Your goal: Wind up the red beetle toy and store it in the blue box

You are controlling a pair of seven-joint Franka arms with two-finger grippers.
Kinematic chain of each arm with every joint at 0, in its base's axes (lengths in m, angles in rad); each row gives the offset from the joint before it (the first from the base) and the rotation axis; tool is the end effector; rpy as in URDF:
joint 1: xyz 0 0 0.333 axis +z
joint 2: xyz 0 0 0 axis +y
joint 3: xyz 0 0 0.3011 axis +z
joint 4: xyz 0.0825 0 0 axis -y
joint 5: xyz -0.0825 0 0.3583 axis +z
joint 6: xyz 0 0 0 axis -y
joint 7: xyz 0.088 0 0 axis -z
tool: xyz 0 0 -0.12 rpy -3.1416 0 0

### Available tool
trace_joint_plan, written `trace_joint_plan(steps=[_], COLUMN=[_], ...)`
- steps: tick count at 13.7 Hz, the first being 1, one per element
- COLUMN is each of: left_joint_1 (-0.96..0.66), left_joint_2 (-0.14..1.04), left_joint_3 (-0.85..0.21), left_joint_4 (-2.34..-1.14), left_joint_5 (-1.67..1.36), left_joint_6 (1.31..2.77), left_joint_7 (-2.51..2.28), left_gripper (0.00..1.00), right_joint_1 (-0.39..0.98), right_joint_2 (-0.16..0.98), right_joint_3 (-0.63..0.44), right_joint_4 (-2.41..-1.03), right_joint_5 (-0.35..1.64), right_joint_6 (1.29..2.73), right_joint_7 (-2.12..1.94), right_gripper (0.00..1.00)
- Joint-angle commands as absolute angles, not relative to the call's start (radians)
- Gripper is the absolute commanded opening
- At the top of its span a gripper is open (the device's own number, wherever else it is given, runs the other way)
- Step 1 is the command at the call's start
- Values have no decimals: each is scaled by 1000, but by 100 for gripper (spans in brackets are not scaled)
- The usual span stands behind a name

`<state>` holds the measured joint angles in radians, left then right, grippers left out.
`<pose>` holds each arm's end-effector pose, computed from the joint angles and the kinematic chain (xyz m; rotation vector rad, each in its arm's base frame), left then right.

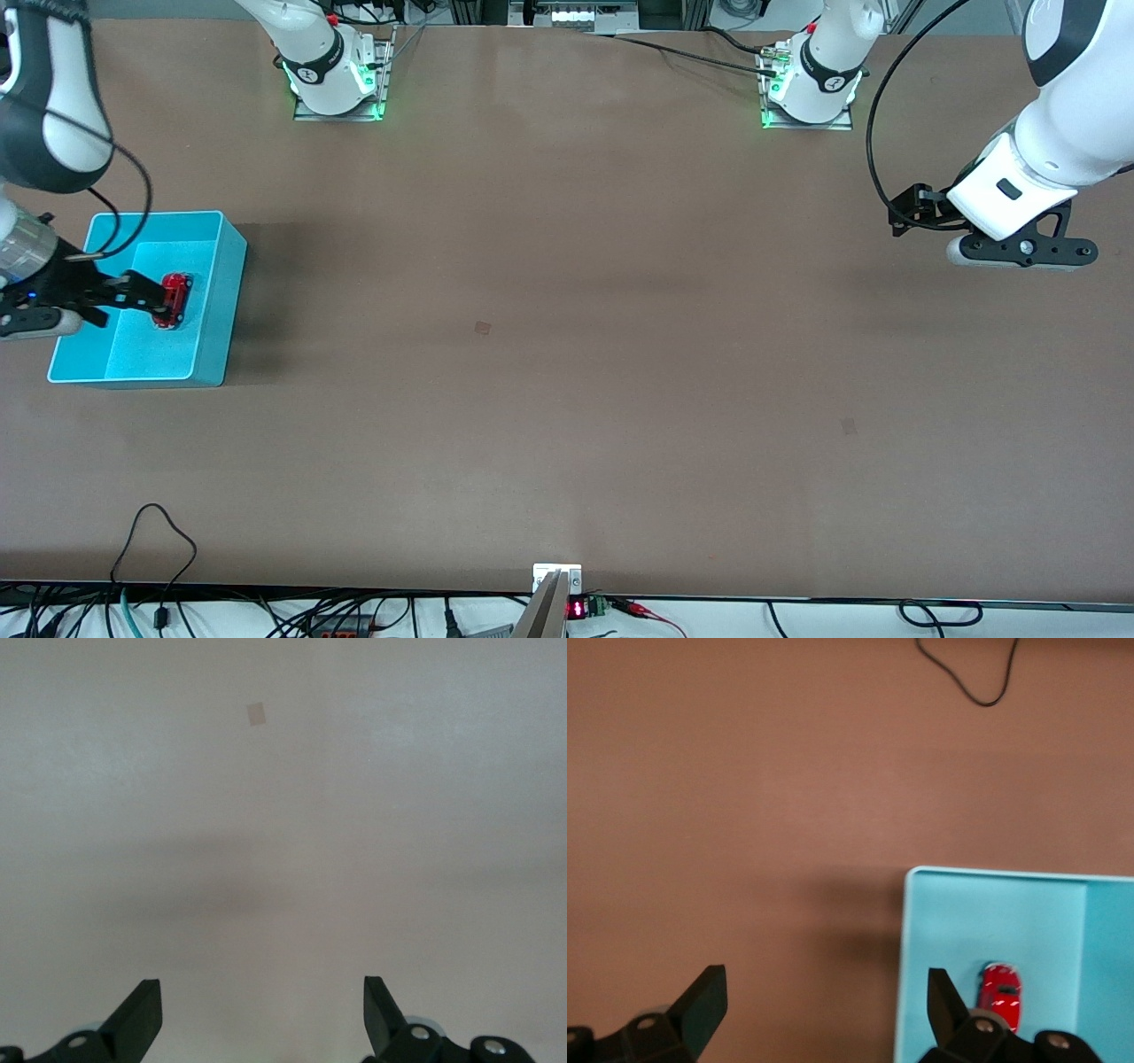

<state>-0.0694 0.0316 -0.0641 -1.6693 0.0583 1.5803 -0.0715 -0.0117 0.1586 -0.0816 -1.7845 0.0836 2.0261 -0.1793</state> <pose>0.5271 -0.0634 0.5372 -3.0667 0.1015 0.1753 0.5886 -0.0471 0.4520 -3.0855 -0.0832 -0.1414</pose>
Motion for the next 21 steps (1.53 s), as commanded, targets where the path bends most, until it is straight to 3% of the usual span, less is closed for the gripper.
trace_joint_plan(steps=[1, 5, 7, 12, 16, 21], left_joint_1=[-78, -78, -77, -77, -77, -77], left_joint_2=[17, 17, 17, 17, 17, 17], left_joint_3=[-54, -54, -54, -54, -54, -54], left_joint_4=[-1674, -1674, -1674, -1674, -1674, -1674], left_joint_5=[41, 41, 34, 34, 34, 34], left_joint_6=[1571, 1571, 1571, 1571, 1571, 1571], left_joint_7=[-78, -78, -78, -78, -78, -78], left_gripper=[100, 100, 100, 100, 100, 100], right_joint_1=[-3, 24, 20, -26, -26, -28], right_joint_2=[175, 123, 104, 63, -103, -97], right_joint_3=[-92, -69, -16, -32, -34, -35], right_joint_4=[-1657, -1632, -1609, -1621, -1853, -1819], right_joint_5=[97, 63, -44, -20, -20, -32], right_joint_6=[1866, 1743, 1735, 1651, 1785, 1750], right_joint_7=[-118, -28, -2, 17, 17, -8], right_gripper=[100, 100, 100, 100, 100, 100])
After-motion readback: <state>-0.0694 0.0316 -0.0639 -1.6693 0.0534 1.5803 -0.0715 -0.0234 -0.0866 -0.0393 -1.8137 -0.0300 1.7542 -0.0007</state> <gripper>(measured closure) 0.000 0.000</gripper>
